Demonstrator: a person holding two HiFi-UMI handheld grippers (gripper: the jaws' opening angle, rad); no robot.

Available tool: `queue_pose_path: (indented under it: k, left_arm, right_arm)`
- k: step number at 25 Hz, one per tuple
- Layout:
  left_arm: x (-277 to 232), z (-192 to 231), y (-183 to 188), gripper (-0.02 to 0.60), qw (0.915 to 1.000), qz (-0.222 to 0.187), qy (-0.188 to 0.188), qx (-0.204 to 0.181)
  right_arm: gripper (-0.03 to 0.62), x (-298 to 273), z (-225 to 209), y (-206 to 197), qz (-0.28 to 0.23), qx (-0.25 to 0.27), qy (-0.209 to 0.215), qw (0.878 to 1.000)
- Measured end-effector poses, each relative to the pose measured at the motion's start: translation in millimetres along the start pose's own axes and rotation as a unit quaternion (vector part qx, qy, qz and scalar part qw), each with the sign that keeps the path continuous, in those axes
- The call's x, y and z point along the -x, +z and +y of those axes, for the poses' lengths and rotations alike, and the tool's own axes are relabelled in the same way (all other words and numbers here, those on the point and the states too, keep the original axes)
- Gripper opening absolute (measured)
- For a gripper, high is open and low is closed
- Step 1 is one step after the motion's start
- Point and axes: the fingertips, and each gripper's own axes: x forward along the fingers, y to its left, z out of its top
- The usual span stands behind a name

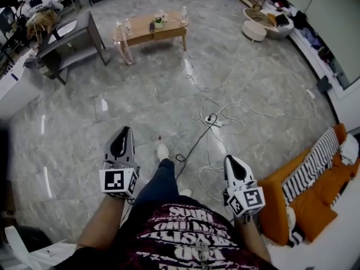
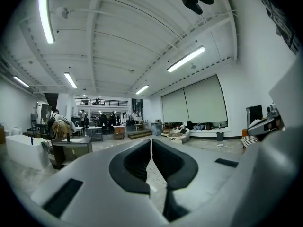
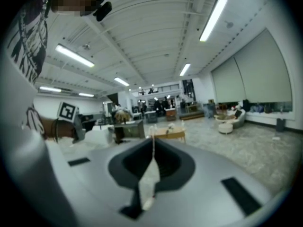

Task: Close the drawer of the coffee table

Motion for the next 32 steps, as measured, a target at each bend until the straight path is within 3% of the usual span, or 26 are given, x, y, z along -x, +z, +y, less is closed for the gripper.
queue_pose_path:
  k: [6,12,16,20,25,32]
  left_arm:
    - [-17.3,18.3,-10.9,0.034,0.9999,0.004,0.013,0.008]
    - [-21.0,105.2,-50.5,0.034,0.9968,0.028,0.064,0.040]
    - [-59.7,150.3,-68.1,0.034,0.9938,0.030,0.082,0.069]
    - [-111.6,183.2,-62.8,0.034,0.9954,0.021,0.059,0.073]
    - [-162.8,190.2,-65.8,0.034,0.9966,0.023,0.011,0.078]
    - [-206.9,171.5,-73.1,0.034,0.9954,0.023,-0.034,0.087]
  right_arm:
    - [0.035,-62.6,-0.5,4.7,0.004,-0.004,0.034,0.999]
    - [0.035,-180.8,41.5,33.1,0.008,0.028,0.093,0.995]
    - [0.035,-234.7,56.6,64.5,0.019,0.067,0.116,0.991]
    - [0.035,-273.2,62.1,90.9,0.016,0.084,0.101,0.991]
    - [0.035,-291.0,57.7,92.1,0.025,0.084,0.059,0.994]
    - [0.035,-274.8,1.3,109.0,0.013,0.063,-0.023,0.998]
